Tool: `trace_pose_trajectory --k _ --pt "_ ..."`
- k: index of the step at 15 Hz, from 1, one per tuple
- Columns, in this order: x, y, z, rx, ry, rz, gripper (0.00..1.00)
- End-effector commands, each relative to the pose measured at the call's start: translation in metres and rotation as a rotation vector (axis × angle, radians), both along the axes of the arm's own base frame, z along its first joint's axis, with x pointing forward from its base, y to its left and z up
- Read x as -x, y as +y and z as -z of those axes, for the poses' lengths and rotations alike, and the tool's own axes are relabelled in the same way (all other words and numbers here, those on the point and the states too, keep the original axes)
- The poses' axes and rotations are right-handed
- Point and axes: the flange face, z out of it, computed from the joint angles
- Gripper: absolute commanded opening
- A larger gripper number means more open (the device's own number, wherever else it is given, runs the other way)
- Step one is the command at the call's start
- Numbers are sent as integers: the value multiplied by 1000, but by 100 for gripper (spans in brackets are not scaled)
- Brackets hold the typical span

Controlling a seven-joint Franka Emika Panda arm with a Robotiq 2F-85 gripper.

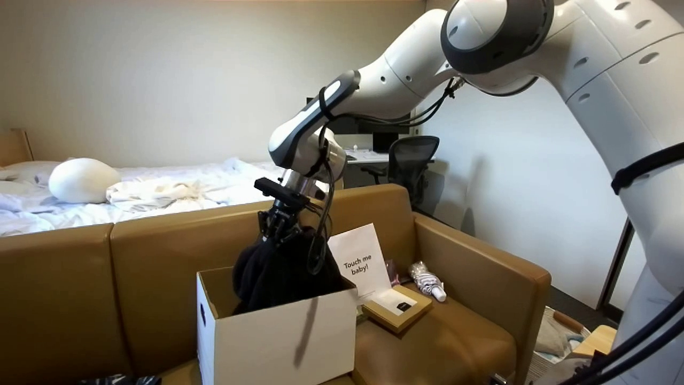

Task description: Put the black jersey inside the box

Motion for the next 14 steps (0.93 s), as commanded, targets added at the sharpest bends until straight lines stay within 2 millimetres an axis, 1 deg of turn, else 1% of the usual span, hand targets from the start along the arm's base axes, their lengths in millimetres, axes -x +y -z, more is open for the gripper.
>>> trace_pose_trajectory --k 1,3,4,5,6,7,8,9,10,12,14 --pt "2 11 -1 -103 93 -92 8" --pt "9 22 -5 -159 147 -173 7" --pt "15 32 -6 -170 164 -225 7" --pt "16 38 -6 -168 163 -258 7" --pt "12 38 -5 -151 138 -264 7" --pt "1 35 -4 -109 53 -235 7" --pt "-9 28 -5 -105 27 -188 7" --pt "-18 23 -7 -91 -28 -150 32" --pt "-25 18 -10 -88 -70 -117 40" --pt "-37 10 -16 -75 -144 -64 52" --pt "-44 2 -22 -52 -185 -29 65"
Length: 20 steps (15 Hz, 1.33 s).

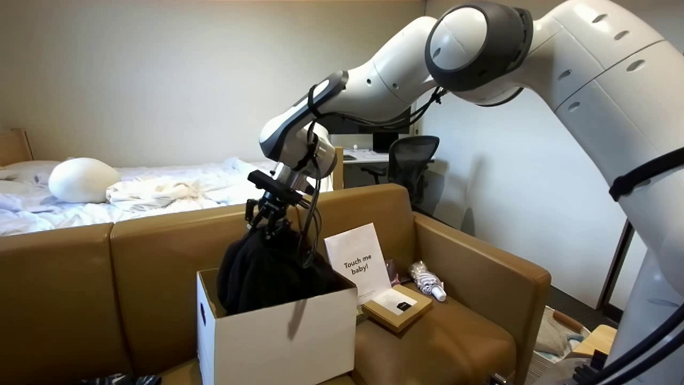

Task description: Put the black jersey inside the box

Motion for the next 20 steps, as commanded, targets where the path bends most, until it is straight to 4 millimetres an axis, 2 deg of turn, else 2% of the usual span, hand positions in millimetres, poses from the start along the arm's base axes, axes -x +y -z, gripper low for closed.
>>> trace_pose_trajectory --k 1,5,7,11,14,16,20 --pt "-12 -14 -12 -3 -73 58 71" --pt "-12 -26 -27 -12 -84 54 99" --pt "-15 -44 -46 -9 -133 88 100" --pt "-24 -111 -93 19 -256 223 100" --pt "-12 -171 -122 110 -241 189 100" --pt "8 -215 -133 189 -167 118 100" --pt "64 -294 -164 278 -21 -34 100"
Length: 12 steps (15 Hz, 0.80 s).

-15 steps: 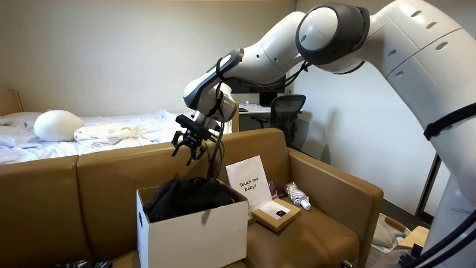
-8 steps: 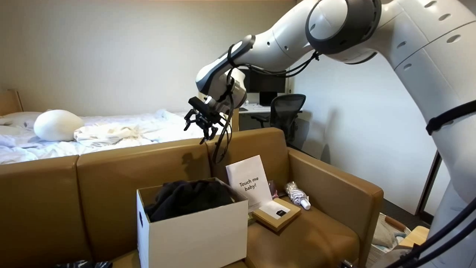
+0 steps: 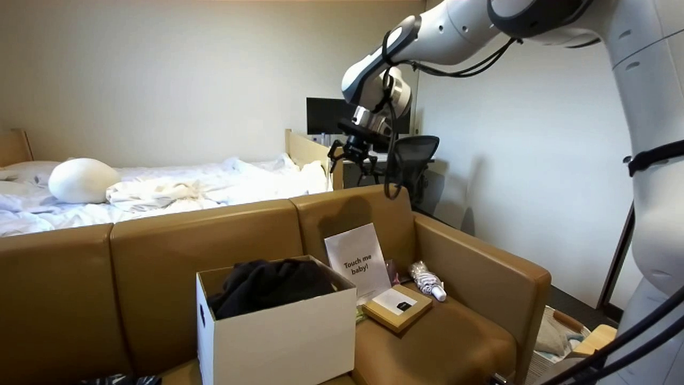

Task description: Put the black jersey inside the box

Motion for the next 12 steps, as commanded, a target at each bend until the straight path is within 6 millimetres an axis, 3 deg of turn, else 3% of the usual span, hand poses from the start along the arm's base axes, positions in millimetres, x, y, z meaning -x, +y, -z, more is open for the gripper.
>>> trace_pose_trajectory --k 1,4,7,9,10,12 --pt "63 -58 -34 71 114 -144 100" --pt "87 -101 -62 178 170 -264 100" --pt "101 -130 -83 280 175 -393 100" --pt "102 -141 -87 353 162 -474 100" --pt "94 -136 -85 302 166 -392 100" --pt "94 -138 -86 309 166 -398 100"
